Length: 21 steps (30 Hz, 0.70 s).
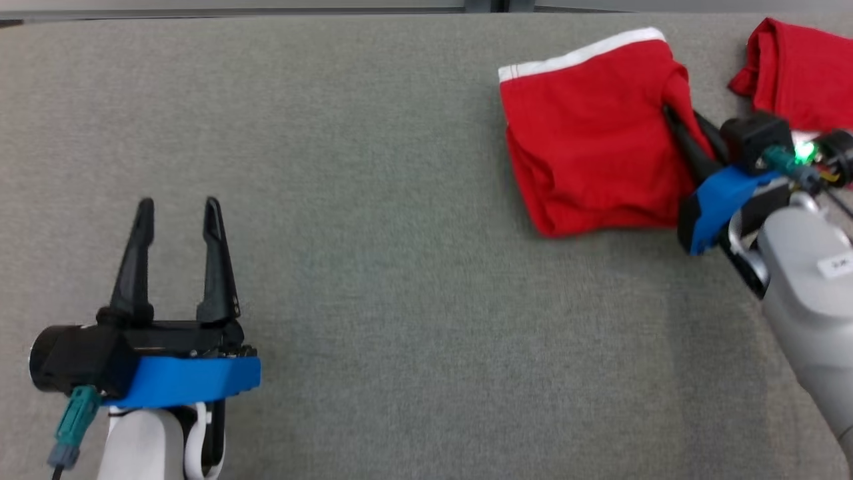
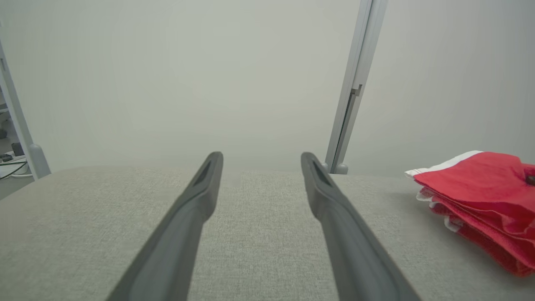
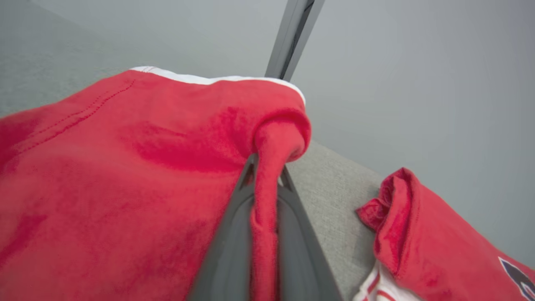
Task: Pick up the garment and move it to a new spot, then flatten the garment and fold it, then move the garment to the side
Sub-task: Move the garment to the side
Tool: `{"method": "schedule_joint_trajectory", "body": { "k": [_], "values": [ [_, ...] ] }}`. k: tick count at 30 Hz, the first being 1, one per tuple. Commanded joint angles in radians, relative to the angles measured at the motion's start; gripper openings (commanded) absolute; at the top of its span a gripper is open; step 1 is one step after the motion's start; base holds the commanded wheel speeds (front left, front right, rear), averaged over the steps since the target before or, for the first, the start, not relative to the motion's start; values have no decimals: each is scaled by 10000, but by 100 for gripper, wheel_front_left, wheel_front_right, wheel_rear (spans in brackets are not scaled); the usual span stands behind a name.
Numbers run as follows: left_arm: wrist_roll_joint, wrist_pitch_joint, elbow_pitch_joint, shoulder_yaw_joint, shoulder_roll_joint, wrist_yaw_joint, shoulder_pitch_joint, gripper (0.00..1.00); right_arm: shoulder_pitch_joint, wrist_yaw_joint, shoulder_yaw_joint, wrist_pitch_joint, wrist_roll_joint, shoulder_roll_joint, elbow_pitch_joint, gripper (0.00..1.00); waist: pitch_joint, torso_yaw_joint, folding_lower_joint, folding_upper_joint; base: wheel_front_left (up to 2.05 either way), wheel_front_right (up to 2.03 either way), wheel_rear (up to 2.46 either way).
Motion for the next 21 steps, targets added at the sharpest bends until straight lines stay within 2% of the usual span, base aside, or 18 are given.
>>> {"method": "schedule_joint_trajectory", "body": {
  "k": [1, 8, 16, 21],
  "values": [
    [46, -35, -184, 23, 60, -15, -183, 100, -390, -2, 143, -1, 130, -202, 38, 0, 259, -106, -2, -1, 0, 0, 0],
    [209, -30, -1318, 14, 446, -15, -488, 100, -1962, -2, 538, -1, 594, -1136, 185, 0, 1436, -1089, -2, -1, 0, 0, 0],
    [451, -30, -2465, 271, 1127, -15, -307, 100, -3156, -2, 1038, 39, 1558, -1848, 338, 0, 2438, -2511, -2, -1, 0, 0, 0],
    [523, -28, -2978, 149, 1464, -15, -363, 100, -3633, -2, 1530, 155, 1866, -2437, 540, 0, 2752, -2936, -2, -1, 0, 0, 0]
  ]
}}
